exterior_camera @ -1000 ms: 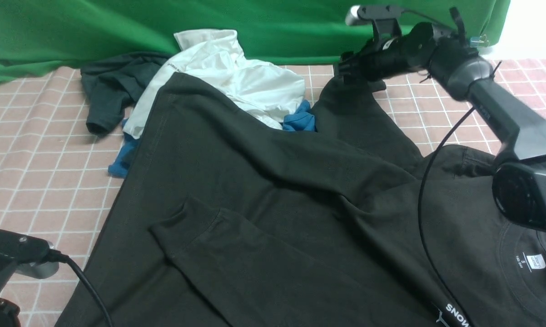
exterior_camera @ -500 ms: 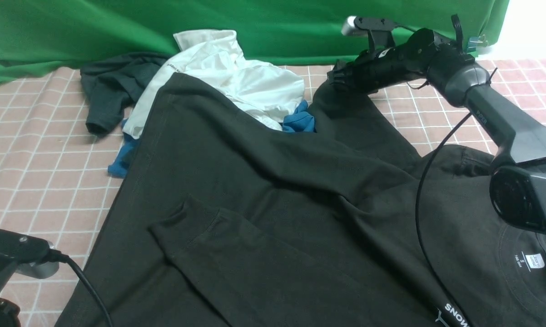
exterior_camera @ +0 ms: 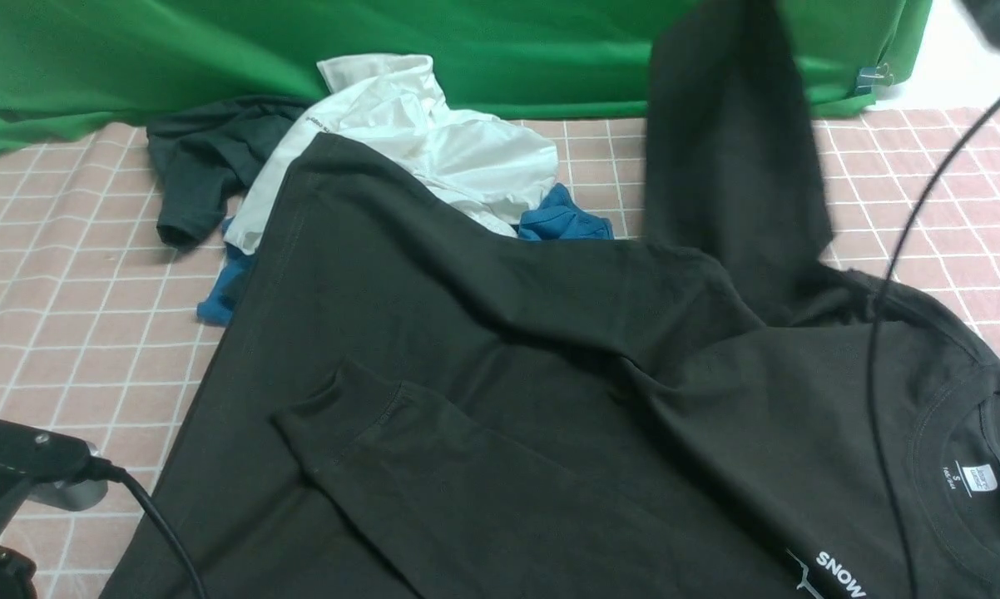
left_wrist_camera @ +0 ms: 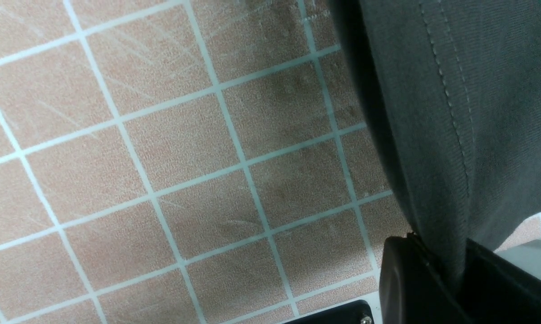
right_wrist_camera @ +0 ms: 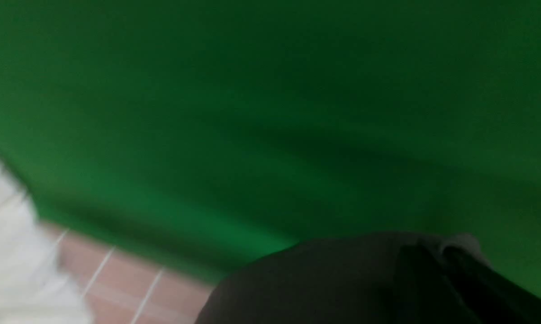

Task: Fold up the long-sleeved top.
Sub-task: Use the right arm to drag and drop the cuff onto the cuffclosest to the right arm

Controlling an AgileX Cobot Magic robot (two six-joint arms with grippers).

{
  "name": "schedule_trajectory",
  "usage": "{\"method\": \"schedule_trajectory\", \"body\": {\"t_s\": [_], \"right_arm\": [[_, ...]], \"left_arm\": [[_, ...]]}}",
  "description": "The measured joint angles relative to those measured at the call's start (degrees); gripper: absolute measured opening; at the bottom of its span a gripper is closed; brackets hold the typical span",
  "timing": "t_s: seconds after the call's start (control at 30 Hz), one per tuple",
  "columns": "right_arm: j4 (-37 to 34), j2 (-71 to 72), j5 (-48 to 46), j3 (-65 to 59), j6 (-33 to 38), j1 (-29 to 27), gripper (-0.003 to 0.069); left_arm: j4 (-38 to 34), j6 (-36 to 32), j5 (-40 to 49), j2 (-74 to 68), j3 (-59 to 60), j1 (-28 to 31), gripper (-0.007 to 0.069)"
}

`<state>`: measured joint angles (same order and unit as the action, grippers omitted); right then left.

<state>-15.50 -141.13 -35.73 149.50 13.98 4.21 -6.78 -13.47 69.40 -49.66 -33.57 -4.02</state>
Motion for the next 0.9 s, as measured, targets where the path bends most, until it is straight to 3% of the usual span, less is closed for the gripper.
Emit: {"method": "schedule_trajectory", "body": {"t_s": [0.3,0.6,0.73,0.9], "right_arm": [[2.36,4.35,3.61,0.0,0.33,-0.68,0.005],[3.62,9.91,8.9,0.06,-2.05,-4.77,0.005],[3.21,11.19,4.93,0.18,-1.74,-4.21,0.005],[3.15,11.08,-7.46,0.18,-1.03,-2.14,0.005]], "left_arm": [[0.0,0.07,0.05,5.58,0.0,0.0,0.001],[0.0,0.65,0.05,7.41,0.0,0.0,0.001],[0.0,0.65,0.05,7.41,0.0,0.0,0.001],[0.06,0.65,0.05,7.41,0.0,0.0,0.001]]}}
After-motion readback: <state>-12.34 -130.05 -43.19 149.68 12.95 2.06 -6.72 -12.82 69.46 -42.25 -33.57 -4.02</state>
